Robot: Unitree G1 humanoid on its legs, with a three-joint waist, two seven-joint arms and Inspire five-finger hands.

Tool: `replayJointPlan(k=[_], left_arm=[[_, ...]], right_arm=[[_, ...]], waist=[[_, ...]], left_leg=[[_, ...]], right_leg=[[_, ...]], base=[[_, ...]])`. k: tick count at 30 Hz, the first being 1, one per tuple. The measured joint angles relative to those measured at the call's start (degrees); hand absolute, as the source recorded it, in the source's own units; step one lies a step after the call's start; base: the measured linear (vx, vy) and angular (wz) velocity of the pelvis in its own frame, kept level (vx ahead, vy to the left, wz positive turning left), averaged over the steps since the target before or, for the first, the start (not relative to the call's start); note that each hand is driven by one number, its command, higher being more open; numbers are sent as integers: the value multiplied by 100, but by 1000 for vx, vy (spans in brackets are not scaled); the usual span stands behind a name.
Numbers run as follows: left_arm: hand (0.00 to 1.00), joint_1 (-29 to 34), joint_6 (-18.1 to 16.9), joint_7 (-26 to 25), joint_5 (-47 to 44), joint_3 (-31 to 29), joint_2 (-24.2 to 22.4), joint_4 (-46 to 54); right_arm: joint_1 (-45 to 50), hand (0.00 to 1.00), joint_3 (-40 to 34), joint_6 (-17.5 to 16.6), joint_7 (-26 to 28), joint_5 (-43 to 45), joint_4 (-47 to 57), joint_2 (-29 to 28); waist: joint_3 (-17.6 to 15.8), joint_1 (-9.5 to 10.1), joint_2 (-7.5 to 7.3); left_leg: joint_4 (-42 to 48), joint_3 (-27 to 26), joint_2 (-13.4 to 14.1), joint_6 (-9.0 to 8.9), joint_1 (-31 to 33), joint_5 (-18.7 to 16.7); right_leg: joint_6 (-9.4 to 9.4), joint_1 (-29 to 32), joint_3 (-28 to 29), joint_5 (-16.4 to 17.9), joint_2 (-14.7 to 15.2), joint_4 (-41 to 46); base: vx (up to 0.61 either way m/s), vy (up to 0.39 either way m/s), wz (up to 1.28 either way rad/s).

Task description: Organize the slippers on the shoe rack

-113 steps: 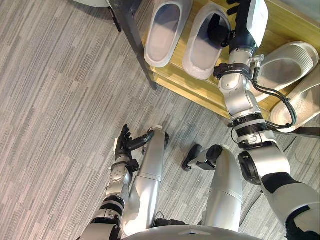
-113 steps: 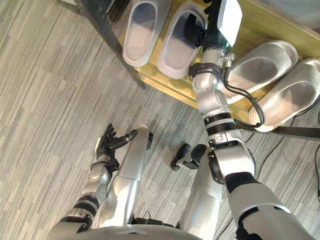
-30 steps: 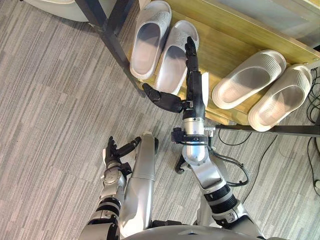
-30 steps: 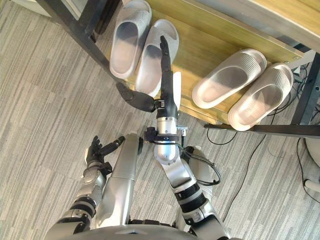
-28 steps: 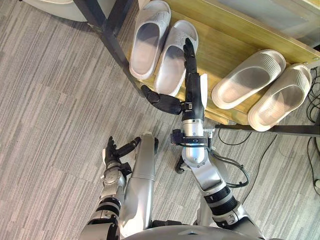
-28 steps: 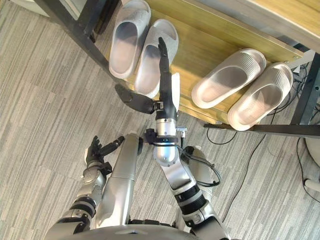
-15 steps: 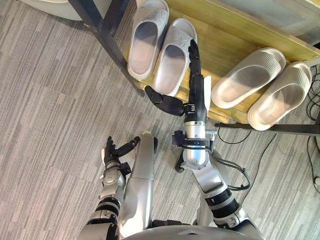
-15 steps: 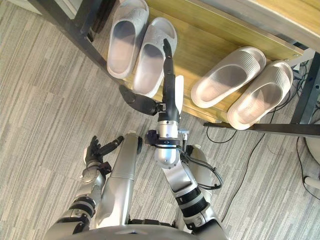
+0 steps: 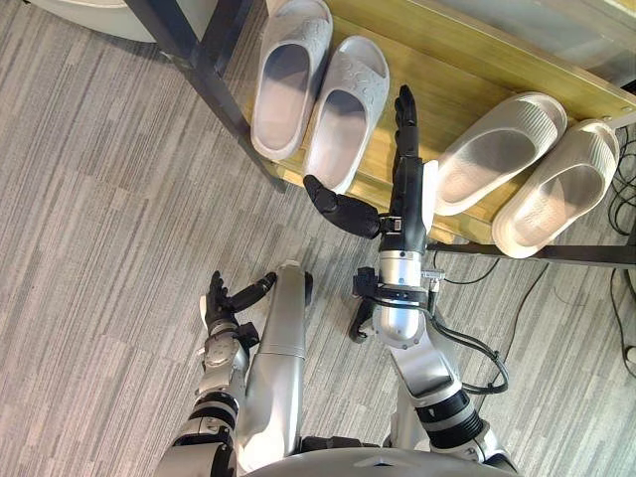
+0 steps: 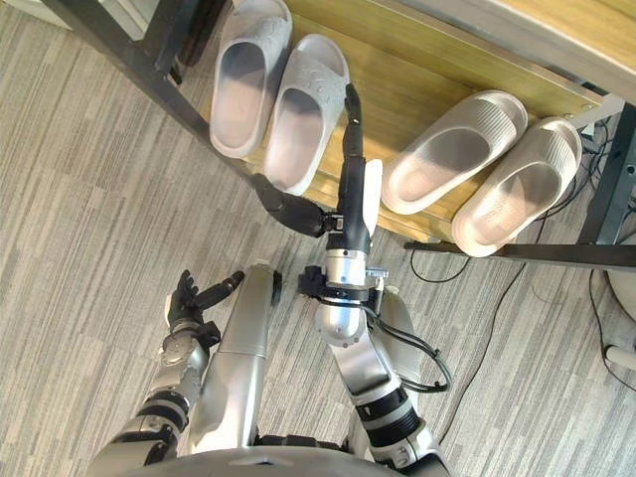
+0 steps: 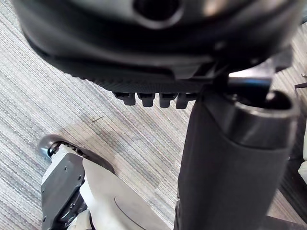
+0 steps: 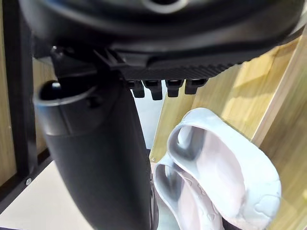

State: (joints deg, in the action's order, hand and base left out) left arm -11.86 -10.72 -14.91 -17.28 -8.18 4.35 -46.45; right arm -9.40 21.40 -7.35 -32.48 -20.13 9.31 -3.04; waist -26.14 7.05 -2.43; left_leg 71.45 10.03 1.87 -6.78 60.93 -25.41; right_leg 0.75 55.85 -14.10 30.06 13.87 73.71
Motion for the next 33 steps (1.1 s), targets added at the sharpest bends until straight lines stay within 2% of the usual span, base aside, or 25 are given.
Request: replayJointPlan(k=[7,15,33], left_arm=[[100,0,0,-6,-2,0,2,-4],[100,-1,1,7,-4,-1,2,-30],[100,-35,6,130,-12,-6,-12,-67]], right_arm=[[62,100,-258,0,2,321,-97,-19],[-18,100,-438,12,197,876,-696,-28],[-1131,100,-682,-80,561,1807,-1330,-263]], waist=[[-1,-4,0],[-1,1,0],[-24,56,41]], left_leg=[[3,-11,0,10,-1,-7],[3,-11,-1,10,1,-7],[45,4,-39,10,26,-7]], right_leg=[[-5,2,9,0,1,0],[-3,4,9,-1,2,1],[6,16,-2,29,49,86]], base=[[18,-2,0],[0,0,0],[0,0,0]])
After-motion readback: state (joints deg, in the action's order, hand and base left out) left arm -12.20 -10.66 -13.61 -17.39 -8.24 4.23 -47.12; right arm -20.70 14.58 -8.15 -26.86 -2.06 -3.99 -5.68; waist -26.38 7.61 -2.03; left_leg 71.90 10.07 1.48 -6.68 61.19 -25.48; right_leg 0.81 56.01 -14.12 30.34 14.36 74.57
